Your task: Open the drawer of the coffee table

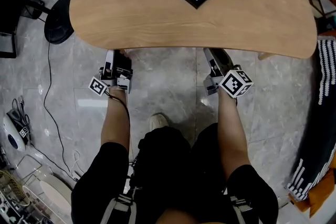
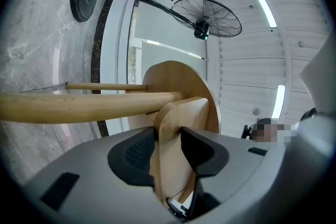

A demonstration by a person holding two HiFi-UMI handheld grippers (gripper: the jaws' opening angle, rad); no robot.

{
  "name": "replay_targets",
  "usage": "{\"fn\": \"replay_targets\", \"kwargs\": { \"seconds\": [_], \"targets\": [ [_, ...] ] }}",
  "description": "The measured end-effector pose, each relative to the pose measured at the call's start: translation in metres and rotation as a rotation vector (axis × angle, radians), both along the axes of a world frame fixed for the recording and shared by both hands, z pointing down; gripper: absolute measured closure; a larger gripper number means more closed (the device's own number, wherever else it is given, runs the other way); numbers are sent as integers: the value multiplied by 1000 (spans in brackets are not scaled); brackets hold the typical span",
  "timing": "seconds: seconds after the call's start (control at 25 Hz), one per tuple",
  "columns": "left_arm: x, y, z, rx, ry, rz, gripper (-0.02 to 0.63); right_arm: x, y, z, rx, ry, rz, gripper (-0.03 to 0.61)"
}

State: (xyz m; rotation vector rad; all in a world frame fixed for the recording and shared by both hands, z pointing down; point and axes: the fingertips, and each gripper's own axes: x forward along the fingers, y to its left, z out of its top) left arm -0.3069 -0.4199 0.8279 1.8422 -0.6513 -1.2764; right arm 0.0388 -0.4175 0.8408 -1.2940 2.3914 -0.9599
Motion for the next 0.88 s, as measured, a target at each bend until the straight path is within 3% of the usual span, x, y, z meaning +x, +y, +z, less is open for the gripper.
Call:
{"fn": "replay_targets", "kwargs": {
  "seconds": [0.16,0.32,0.48,0.88],
  "targets": [
    [1,-2,1,-10,-27,17,439,-1,-2,0,19,-12,-13,408],
    [2,3,2,-21,-48,24,439,-1,4,3,17,32,-12,474],
    [2,8,0,-36,-52,17,439,-1,7,4,0,-11,-29,472],
    [5,14,-4,-59,-56,25,439,0,15,0,6,5,-30,477]
  ]
}}
